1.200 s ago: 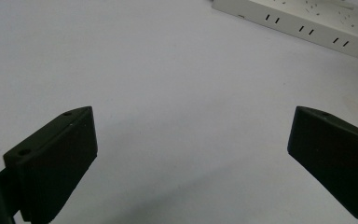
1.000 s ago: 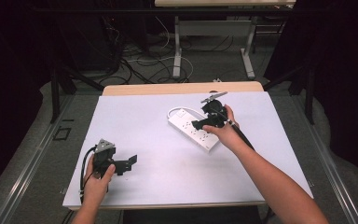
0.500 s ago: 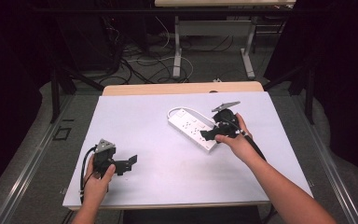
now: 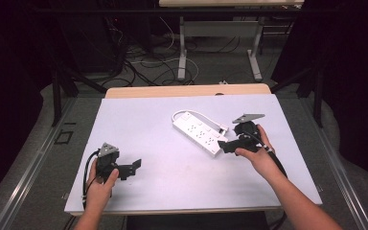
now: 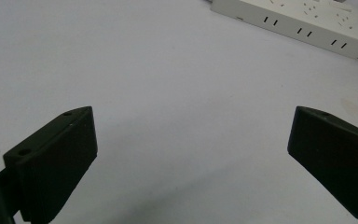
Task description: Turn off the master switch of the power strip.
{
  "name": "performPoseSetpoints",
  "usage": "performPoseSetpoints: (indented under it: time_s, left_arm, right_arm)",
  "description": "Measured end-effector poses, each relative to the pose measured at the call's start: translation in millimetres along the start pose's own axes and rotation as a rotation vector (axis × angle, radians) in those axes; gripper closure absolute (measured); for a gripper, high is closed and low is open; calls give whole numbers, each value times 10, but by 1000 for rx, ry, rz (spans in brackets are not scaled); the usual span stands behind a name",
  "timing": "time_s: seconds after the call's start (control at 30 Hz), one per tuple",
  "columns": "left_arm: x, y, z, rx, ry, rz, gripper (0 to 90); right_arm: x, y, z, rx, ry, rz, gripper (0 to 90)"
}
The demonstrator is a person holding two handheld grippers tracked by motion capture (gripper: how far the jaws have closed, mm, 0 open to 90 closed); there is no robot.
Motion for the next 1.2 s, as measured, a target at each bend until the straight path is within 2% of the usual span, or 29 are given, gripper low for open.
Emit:
performPoseSetpoints:
  time_s: [0.23,0.43,0.57,0.73,0.87,0.97,1.1,1.2]
  left_arm:
    - [5,1,5,0,7,9,16]
    - [3,10,5,-1,8,1,16]
    - [5,8,8,0,10,6,16]
    - [3,6,6,3,4,4,16]
    - [2,5,12,2,5,2,16]
    - [2,4,11,3,5,3,15]
    - [1,5,9,4,6,4,16]
    - [0,7,7,5,7,3,16]
  right_arm:
    - [-146,115,28,-3,0,17,0]
    - [-295,223,66,-3,-40,30,0]
    - [-410,288,134,-26,-55,40,0]
    - [-564,358,250,-51,-88,47,0]
    - [-675,387,386,-94,-104,44,0]
    - [-756,398,473,-108,-139,45,0]
    - [-862,404,596,-134,-158,46,0]
    - [-930,391,641,-136,-176,50,0]
Point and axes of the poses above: each handheld gripper's, and its own axes: y roughly backward along the jaws, x roughly out of its top, z roughly to its right, the point moved 8 cm from there along -y, roughly forward along the jaws, and after that the axes turned 10 degrees about -x, right-handed, at the moved point
